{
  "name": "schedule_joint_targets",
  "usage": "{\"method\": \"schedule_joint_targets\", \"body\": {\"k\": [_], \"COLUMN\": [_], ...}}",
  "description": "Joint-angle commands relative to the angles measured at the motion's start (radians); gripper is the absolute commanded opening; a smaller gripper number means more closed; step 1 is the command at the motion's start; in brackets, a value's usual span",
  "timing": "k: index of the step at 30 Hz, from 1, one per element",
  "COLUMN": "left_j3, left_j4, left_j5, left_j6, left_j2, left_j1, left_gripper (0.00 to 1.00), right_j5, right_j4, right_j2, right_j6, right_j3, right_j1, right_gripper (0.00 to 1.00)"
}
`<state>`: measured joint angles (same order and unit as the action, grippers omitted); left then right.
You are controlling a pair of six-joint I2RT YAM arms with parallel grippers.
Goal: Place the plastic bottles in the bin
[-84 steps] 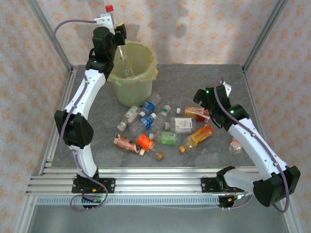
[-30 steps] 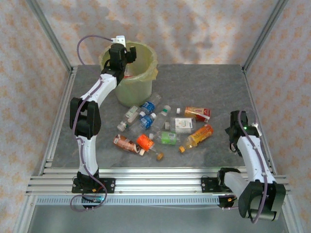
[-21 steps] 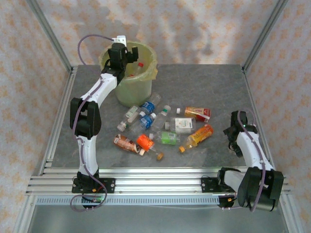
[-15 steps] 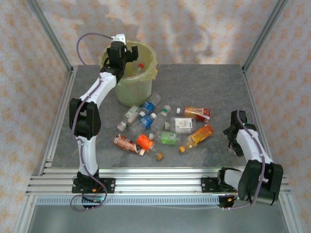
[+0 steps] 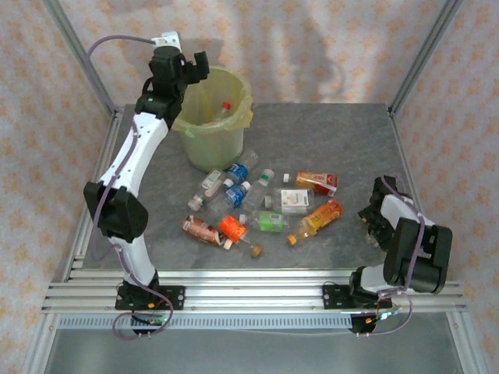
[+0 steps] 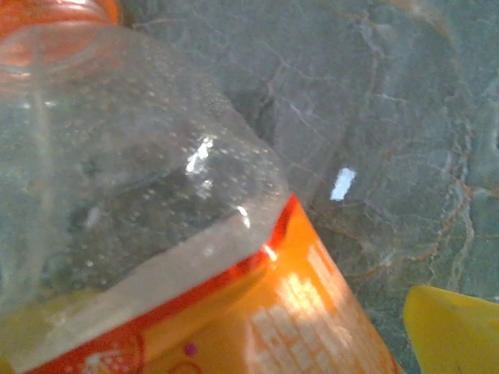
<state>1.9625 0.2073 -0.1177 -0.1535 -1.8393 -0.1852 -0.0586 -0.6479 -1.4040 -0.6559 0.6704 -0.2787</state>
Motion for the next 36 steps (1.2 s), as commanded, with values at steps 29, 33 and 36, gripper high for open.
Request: {"method": "schedule_joint_targets", "body": {"k": [29, 33, 36], "left_j3": [-0.101, -0.097, -0.098], "left_j4": [0.255, 0.289, 0.292], "left_j5": [0.107, 0.155, 0.206], "left_j6": [-0.206, -0.245, -0.283], "left_j2": [0.309, 0.313, 0.313], "left_j1": [0.002, 0.001, 0.001], "left_gripper": [1.0, 1.0, 1.0], "right_j5": [0.133, 0.195, 0.26], "right_j4": [0.102, 0.145, 0.186], "right_j2": [0.092, 0.209, 0.284], "right_j6": [0.259, 0.295, 0.326], "right_j3": [0.124, 0.156, 0.188], "right_j1": [0.119, 0.181, 0.223], "right_gripper": [0.35, 0.36, 0.36]}}
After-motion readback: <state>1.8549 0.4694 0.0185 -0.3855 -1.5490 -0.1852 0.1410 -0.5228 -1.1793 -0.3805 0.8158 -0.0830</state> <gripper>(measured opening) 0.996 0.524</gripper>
